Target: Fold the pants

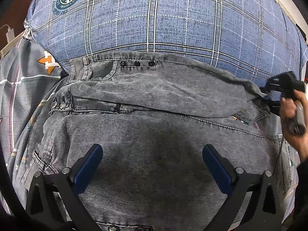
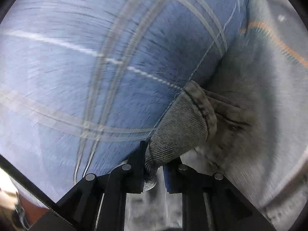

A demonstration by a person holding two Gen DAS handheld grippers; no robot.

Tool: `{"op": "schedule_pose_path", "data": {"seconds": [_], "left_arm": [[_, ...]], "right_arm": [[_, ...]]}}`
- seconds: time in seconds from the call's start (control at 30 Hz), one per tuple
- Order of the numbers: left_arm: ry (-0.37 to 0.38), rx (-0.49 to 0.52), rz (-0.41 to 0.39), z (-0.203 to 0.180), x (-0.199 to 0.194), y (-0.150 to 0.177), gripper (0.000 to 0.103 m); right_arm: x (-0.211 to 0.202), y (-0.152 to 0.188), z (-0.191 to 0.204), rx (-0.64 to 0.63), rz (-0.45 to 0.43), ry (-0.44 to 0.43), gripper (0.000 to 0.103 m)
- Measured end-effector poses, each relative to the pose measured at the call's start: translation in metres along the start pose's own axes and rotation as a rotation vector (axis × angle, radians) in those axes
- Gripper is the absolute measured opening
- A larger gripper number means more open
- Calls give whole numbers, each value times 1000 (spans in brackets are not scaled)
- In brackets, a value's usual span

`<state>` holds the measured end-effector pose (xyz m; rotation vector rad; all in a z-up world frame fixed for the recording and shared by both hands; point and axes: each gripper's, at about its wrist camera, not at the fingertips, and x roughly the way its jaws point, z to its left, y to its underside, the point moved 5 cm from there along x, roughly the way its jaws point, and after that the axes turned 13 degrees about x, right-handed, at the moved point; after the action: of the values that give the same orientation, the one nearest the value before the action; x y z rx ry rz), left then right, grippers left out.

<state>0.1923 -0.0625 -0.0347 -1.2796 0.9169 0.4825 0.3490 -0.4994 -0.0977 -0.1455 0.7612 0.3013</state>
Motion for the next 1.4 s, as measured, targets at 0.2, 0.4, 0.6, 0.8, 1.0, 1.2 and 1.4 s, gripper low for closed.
{"op": "schedule_pose_path", "data": {"seconds": [0.2, 0.4, 0.6, 0.8, 1.0, 1.2, 1.4], "left_arm": [[163, -76, 32, 1, -9, -3, 103], [367, -119, 154, -22, 15, -28, 103], [407, -234, 228, -36, 56, -69, 103], [405, -332, 340, -58, 89, -87, 84], [401, -504, 348, -44, 93, -88, 8], [456, -510, 173, -50, 17, -78, 5], [487, -438, 242, -64, 1, 14, 5]], "right_arm": [[-81, 50, -10, -178, -17, -25, 15], [-86, 78, -66, -122, 54, -85, 13], [-108, 113, -83, -149, 70, -168, 12], [-112, 115, -91, -119, 119, -232, 12], [-105, 100, -86, -114, 144, -228, 11], [-143, 99, -72, -221, 96, -299, 11], [-190, 138, -117, -303, 67, -180, 12]]}}
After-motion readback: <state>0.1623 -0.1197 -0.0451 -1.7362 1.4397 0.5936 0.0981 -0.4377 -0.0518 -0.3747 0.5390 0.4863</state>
